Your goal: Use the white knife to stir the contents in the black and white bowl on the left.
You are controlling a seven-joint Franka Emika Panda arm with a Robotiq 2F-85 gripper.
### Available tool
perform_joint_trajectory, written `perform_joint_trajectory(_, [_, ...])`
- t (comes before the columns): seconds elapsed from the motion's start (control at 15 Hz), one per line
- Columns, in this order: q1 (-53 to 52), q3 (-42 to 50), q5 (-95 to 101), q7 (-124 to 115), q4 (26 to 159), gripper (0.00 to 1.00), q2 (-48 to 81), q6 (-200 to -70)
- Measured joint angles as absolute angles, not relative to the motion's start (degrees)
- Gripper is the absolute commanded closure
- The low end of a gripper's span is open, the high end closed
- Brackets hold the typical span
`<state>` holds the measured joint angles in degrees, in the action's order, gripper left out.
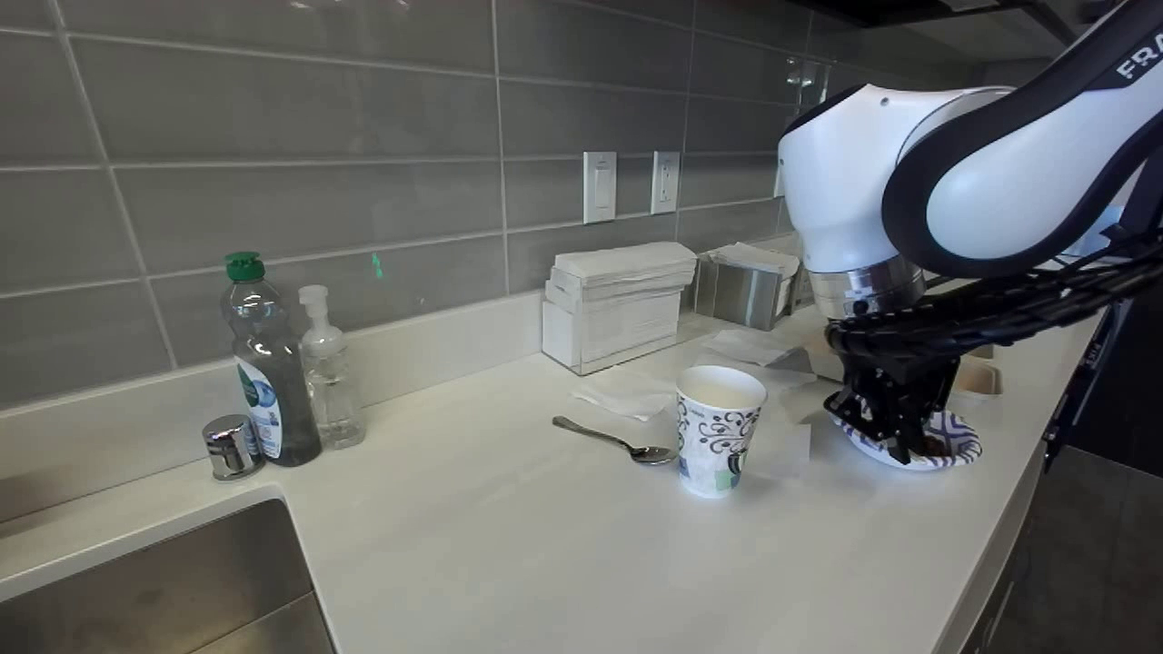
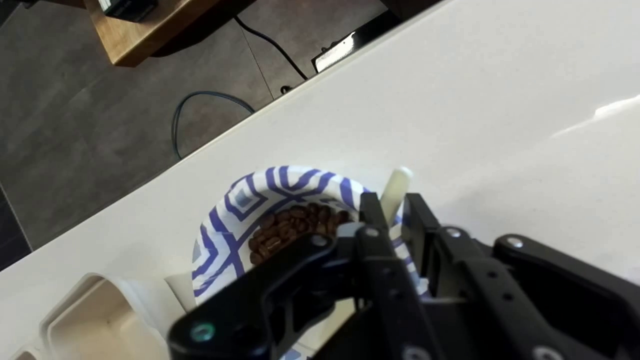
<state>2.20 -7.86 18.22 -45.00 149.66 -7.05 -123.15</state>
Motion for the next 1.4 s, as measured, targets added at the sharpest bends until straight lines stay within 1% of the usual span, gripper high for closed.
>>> perform_joint_trajectory(0.07, [2.2,-7.8,18.2,-45.0,149.7,0.69,-7.1,-123.1])
perform_joint_trajectory(0.13, [2.2,-7.8,18.2,-45.0,149.7,0.70,-7.0,-123.1])
perform_joint_trajectory(0.27, [2.2,-7.7,18.2,-45.0,149.7,0.64,-7.0,-123.1])
perform_joint_trajectory(0.33, [2.1,-7.7,18.2,-45.0,149.7,0.67,-7.0,-123.1])
perform_joint_trajectory(0.4, [2.1,-7.7,18.2,-45.0,149.7,0.64,-7.0,-123.1])
perform_joint_trajectory(0.47, [2.1,-7.6,18.2,-45.0,149.7,0.65,-7.0,-123.1])
perform_joint_trajectory(0.6, [2.1,-7.6,18.2,-45.0,149.7,0.66,-7.0,-123.0])
perform_joint_trajectory(0.8, [2.0,-7.6,18.1,-45.0,149.7,0.69,-7.0,-121.8])
perform_joint_trajectory(1.0, [1.7,-7.6,18.1,-45.0,149.7,0.80,-7.0,-121.1])
perform_joint_trajectory(1.07, [1.6,-7.6,18.1,-45.0,149.7,0.80,-7.0,-121.1])
perform_joint_trajectory(1.13, [1.5,-7.6,18.1,-45.0,149.7,0.87,-7.0,-121.1])
perform_joint_trajectory(1.2, [1.4,-7.6,18.1,-45.0,149.7,0.85,-7.0,-121.1])
perform_joint_trajectory(1.27, [1.4,-7.6,18.1,-45.0,149.7,0.87,-7.0,-121.1])
perform_joint_trajectory(1.33, [1.4,-7.6,18.1,-45.0,149.7,0.94,-7.0,-121.1])
perform_joint_trajectory(1.4, [1.4,-7.6,18.1,-45.0,149.7,0.94,-7.0,-121.1])
